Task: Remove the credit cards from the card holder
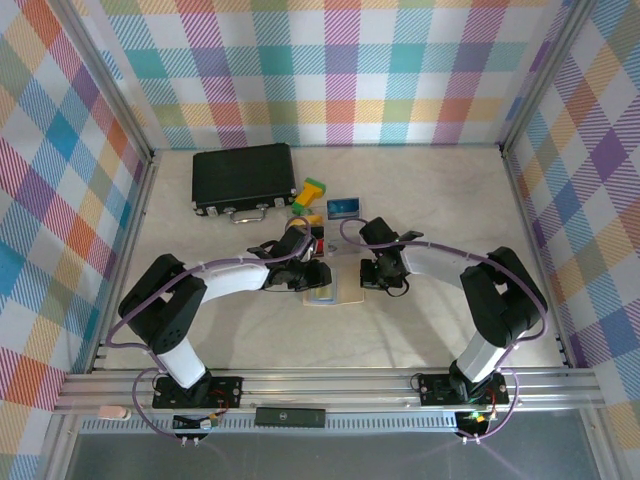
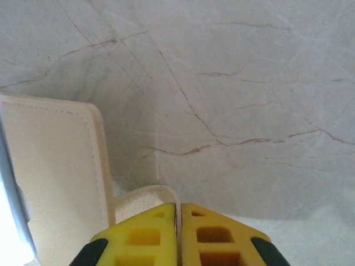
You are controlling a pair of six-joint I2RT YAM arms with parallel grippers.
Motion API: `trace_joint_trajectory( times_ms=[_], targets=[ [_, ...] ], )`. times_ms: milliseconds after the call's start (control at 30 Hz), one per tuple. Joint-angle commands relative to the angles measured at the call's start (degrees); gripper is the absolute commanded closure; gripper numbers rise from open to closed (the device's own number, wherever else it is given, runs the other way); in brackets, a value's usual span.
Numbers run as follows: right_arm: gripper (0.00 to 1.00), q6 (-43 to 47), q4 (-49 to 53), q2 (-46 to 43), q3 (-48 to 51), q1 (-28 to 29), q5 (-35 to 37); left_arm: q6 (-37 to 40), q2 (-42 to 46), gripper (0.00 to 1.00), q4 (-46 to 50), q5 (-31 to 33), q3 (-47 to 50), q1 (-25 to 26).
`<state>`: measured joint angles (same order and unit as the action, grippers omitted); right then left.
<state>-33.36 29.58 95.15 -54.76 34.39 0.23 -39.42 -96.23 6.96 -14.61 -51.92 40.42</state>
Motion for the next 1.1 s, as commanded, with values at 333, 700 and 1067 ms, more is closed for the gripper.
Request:
trace_joint_trajectory(
  times_ms=[333,700,1067],
  targets=[
    [0.69,-0.1,1.3,-13.97,-0.41,-0.49,-0.18,-0.39,-3.47,0.66,0.63,-2.45,-3.41,1.1],
    [0.7,-0.2,0.36,-8.98,-4.58,-0.47,-14.23,-0.91,1.66,0.67,3.41,0.88,-3.71,0.82],
    [0.68,-0.01,1.27,1.35,-7.49,-0.29,-16.01,-3.41,3.83,0.62,7.36,3.52,-1.79,-2.28]
  ],
)
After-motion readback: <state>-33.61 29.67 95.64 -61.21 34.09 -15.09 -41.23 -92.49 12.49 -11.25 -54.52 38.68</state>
